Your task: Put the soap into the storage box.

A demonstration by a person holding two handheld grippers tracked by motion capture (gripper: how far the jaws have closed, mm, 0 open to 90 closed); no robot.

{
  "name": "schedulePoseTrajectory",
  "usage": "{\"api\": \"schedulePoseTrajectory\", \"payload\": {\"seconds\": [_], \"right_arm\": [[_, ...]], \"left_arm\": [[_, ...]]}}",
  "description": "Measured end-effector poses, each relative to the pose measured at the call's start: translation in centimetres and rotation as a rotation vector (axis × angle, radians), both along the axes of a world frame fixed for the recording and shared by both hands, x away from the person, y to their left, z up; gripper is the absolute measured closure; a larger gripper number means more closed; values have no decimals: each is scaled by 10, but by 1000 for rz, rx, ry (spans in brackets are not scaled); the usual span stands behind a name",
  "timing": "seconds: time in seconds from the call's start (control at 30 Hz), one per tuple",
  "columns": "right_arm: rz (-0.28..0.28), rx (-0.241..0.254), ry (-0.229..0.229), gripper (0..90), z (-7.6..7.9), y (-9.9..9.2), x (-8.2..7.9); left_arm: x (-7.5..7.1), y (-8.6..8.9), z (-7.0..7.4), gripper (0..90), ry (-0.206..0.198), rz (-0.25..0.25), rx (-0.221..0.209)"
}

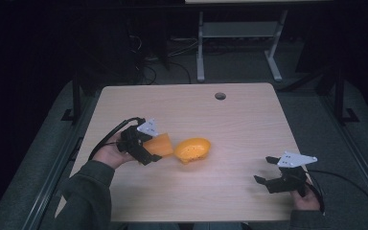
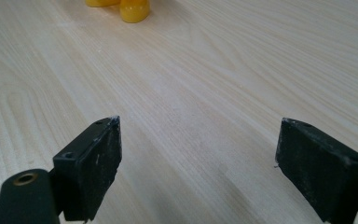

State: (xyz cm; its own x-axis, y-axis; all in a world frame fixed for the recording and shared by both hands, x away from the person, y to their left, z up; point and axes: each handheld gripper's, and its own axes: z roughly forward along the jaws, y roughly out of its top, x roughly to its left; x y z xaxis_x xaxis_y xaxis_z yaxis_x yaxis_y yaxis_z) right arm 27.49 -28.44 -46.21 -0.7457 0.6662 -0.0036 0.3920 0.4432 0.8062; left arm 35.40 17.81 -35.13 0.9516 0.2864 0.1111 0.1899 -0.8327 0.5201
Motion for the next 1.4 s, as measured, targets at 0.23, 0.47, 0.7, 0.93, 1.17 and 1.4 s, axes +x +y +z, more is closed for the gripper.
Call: {"api": "schedulePoseTrajectory", "payload": {"seconds": [0.23, 0.47, 0.7, 0.93, 1.17, 1.4], "right_arm": [[1, 2, -1, 137, 0, -1, 0], [-3, 11, -3, 137, 1, -2, -1], [1, 10, -11, 137, 1, -3, -1], [-5, 18, -12, 137, 2, -3, 0], [-4, 21, -7, 137, 1, -3, 0], [-6, 21, -10, 137, 2, -4, 0]], "left_arm": [[6, -11, 1, 207, -2, -18, -2], [13, -26, 0, 207, 7, -46, 6], [19, -38, 0, 207, 7, -63, 8], [23, -50, -3, 207, 23, -77, -7], [28, -61, -10, 207, 31, -89, 4], [32, -68, -13, 207, 40, -99, -4]]}}
